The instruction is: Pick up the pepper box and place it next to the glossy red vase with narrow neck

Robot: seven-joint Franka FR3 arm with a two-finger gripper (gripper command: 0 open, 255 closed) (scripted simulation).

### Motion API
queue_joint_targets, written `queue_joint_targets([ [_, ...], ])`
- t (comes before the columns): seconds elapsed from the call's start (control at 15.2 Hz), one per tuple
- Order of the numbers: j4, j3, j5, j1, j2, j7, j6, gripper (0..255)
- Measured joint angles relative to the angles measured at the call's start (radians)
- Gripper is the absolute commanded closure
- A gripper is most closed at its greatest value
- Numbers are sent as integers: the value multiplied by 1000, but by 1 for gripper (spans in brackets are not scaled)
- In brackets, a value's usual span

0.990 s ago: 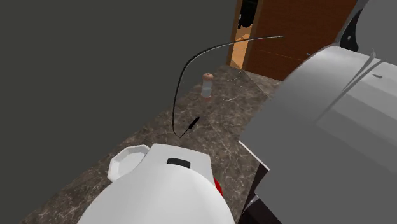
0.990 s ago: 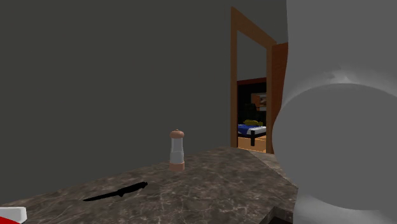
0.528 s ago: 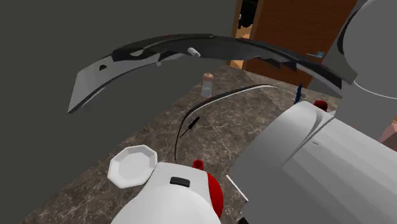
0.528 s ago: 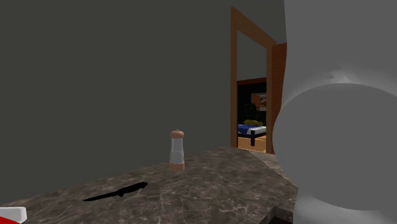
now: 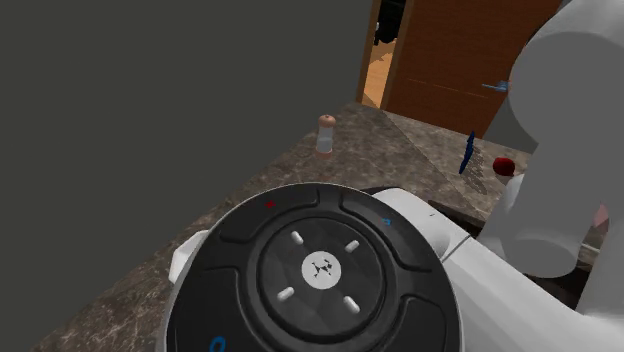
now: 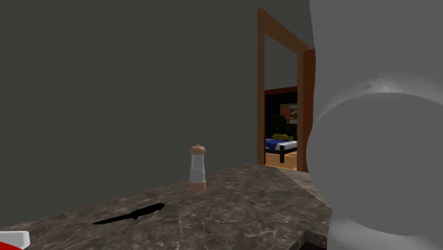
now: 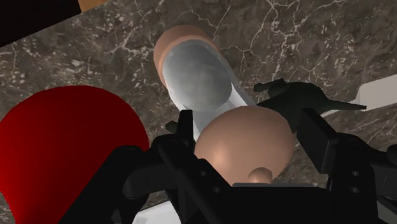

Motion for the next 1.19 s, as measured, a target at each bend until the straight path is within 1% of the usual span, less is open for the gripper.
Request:
queue_joint_targets([
  [0.46, -62, -28, -73, 31, 57, 49, 84, 255],
  [0.66, -75, -47, -114, 55, 89, 78, 111, 255],
  [0.86, -90, -56, -130, 63, 100, 89, 130, 255],
  [1.12, -91, -58, -133, 64, 102, 91, 133, 255],
  [1.19, -91, -58, -134, 64, 102, 91, 133, 0],
])
